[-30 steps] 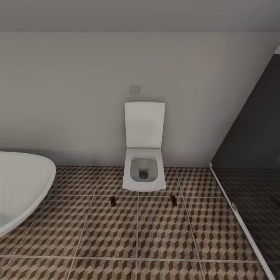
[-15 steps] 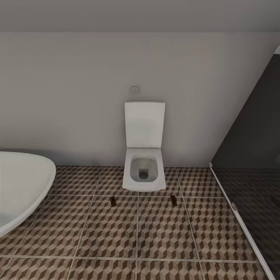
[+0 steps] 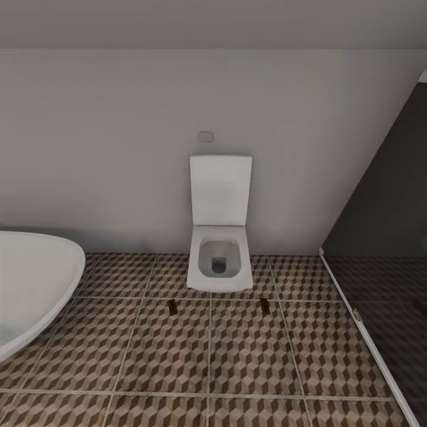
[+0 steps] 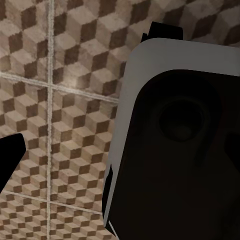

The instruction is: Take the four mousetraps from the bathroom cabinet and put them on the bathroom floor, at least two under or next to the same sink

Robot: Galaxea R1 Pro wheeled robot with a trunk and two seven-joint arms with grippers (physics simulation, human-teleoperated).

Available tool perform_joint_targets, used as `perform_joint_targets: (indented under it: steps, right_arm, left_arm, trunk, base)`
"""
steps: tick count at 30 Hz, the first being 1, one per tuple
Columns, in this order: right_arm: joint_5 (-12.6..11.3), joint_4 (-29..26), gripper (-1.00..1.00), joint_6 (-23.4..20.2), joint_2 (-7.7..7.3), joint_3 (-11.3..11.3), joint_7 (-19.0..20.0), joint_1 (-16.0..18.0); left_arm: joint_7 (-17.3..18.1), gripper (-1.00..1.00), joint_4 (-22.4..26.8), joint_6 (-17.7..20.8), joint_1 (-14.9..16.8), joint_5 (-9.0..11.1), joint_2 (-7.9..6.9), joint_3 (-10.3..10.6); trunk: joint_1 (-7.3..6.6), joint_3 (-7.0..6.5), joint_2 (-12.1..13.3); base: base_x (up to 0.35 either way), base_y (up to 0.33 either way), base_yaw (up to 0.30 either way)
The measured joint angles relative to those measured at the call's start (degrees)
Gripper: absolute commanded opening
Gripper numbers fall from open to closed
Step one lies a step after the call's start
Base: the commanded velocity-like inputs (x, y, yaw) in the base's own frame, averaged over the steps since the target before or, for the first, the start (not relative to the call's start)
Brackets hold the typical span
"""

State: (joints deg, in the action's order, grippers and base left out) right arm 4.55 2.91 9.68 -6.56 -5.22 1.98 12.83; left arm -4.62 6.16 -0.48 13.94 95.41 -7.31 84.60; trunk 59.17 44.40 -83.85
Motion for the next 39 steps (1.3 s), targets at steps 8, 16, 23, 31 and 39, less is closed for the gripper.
perform_joint_targets:
  steps: [8, 16, 23, 31, 39]
  right_arm:
    - [0.0, 0.0, 1.00, 0.0, 0.00, 0.0, 0.0, 0.0]
    - [0.0, 0.0, 1.00, 0.0, 0.00, 0.0, 0.0, 0.0]
    - [0.0, 0.0, 1.00, 0.0, 0.00, 0.0, 0.0, 0.0]
    - [0.0, 0.0, 1.00, 0.0, 0.00, 0.0, 0.0, 0.0]
    - [0.0, 0.0, 1.00, 0.0, 0.00, 0.0, 0.0, 0.0]
  left_arm:
    - [0.0, 1.00, 0.0, 0.0, 0.0, 0.0, 0.00, 0.0]
    - [0.0, 1.00, 0.0, 0.0, 0.0, 0.0, 0.00, 0.0]
    - [0.0, 1.00, 0.0, 0.0, 0.0, 0.0, 0.00, 0.0]
    - [0.0, 1.00, 0.0, 0.0, 0.0, 0.0, 0.00, 0.0]
    - [0.0, 1.00, 0.0, 0.0, 0.0, 0.0, 0.00, 0.0]
  trunk:
    - [0.00, 0.00, 0.0]
    - [0.00, 0.00, 0.0]
    - [0.00, 0.00, 0.0]
    - [0.00, 0.00, 0.0]
    - [0.00, 0.00, 0.0]
  base:
    - [0.000, 0.000, 0.000]
    - [0.000, 0.000, 0.000]
    - [0.000, 0.000, 0.000]
    - [0.000, 0.000, 0.000]
    - [0.000, 0.000, 0.000]
